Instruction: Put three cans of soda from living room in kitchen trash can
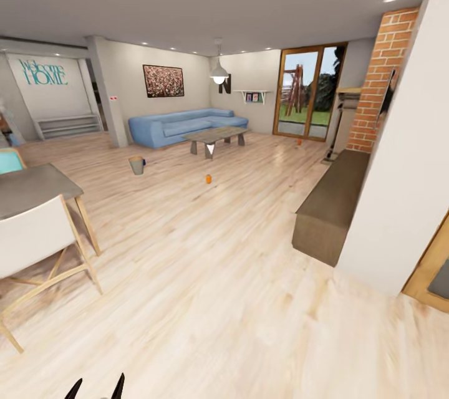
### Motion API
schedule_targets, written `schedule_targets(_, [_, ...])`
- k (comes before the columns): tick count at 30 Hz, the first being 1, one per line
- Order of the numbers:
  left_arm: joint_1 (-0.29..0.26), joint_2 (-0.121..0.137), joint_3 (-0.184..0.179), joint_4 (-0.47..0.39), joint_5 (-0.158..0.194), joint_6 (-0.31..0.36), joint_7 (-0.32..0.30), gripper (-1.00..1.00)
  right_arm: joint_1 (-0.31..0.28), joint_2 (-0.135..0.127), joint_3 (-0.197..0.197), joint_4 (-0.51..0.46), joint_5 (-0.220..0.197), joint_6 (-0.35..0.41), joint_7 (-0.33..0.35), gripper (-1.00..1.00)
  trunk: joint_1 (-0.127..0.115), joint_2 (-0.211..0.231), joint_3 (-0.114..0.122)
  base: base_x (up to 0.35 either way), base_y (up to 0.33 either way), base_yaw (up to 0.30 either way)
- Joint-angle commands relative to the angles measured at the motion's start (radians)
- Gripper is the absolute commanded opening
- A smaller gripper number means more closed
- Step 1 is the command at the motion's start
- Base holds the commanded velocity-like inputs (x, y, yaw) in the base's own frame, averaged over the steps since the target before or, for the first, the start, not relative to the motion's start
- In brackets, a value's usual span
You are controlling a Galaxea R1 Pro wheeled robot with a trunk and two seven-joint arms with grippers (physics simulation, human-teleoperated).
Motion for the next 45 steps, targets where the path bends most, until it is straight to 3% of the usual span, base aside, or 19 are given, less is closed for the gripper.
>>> schedule_targets(1, [0.0,0.0,0.0,0.0,0.0,0.0,0.0,1.0,0.0,0.0,0.0,0.0,0.0,0.0,0.0,1.0,0.0,0.0,0.0,0.327,0.0,0.252])
schedule_targets(10, [0.0,0.0,0.0,0.001,0.0,0.0,0.0,1.0,0.0,-0.001,0.004,0.001,0.0,0.0,0.001,1.0,0.0,0.0,0.0,0.327,0.0,0.165])
schedule_targets(45, [0.002,0.0,0.0,-0.001,0.0,0.0,-0.003,1.0,0.0,0.0,0.015,0.002,0.001,0.0,0.0,1.0,0.0,0.0,-0.005,0.327,0.0,0.022])
